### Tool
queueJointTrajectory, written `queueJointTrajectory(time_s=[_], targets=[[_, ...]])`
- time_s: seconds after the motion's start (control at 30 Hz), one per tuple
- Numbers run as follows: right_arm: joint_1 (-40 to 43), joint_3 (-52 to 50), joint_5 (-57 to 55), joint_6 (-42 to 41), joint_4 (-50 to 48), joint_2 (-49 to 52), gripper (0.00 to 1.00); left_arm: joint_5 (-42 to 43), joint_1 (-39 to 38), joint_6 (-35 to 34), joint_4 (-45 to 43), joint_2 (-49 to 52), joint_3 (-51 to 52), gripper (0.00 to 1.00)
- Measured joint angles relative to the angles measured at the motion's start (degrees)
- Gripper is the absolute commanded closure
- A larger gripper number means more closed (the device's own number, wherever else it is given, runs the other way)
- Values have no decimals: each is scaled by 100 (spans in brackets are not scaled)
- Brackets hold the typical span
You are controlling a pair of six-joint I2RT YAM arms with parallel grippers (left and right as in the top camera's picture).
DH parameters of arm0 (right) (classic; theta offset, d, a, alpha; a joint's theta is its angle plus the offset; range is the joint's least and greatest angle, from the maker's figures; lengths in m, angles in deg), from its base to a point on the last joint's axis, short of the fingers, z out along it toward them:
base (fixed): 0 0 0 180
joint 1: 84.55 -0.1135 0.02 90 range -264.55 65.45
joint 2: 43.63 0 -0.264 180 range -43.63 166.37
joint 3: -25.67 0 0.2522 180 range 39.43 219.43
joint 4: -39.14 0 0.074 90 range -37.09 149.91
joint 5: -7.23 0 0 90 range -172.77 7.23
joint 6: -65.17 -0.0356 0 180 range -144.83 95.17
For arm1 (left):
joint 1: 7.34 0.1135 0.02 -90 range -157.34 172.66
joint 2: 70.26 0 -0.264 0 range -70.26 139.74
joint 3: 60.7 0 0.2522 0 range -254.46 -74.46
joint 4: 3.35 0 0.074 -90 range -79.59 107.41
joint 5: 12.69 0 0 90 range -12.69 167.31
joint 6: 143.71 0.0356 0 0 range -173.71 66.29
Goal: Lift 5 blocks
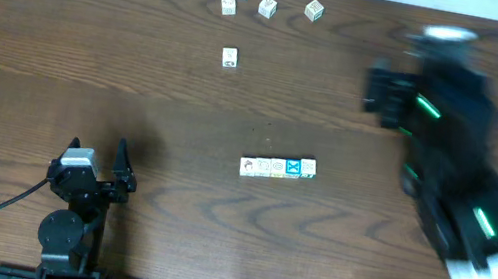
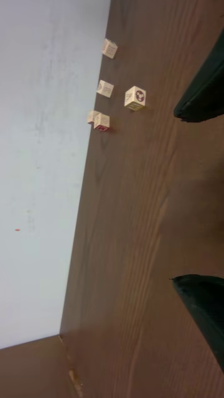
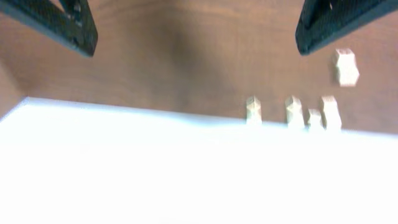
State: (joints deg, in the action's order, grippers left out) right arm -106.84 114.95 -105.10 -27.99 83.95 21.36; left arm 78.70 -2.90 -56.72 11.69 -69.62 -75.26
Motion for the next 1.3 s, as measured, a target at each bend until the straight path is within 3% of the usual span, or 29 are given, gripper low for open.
queueJointTrajectory(time_s=[0.1,0.23,0.37,0.5,0.93,1.3], targets=[[658,-1106,531,44,-1215,-1290,1,2,0,0,13,0,-9,21],[1690,-3539,1521,-74,-3296,-2966,1,4,0,0,26,-2,-24,21],[2227,-5912,2011,-501,-4374,-4444,1,7,0,-2,44,0,-31,21],[2439,-7291,2227,-960,-4981,-5578,1,4,0,-2,42,0,-31,21],[2474,-7514,2277,-1143,-2776,-6428,1,4,0,0,42,0,-31,21],[2474,-7514,2280,-1145,-2702,-6304,1,2,0,-2,42,0,-31,21]])
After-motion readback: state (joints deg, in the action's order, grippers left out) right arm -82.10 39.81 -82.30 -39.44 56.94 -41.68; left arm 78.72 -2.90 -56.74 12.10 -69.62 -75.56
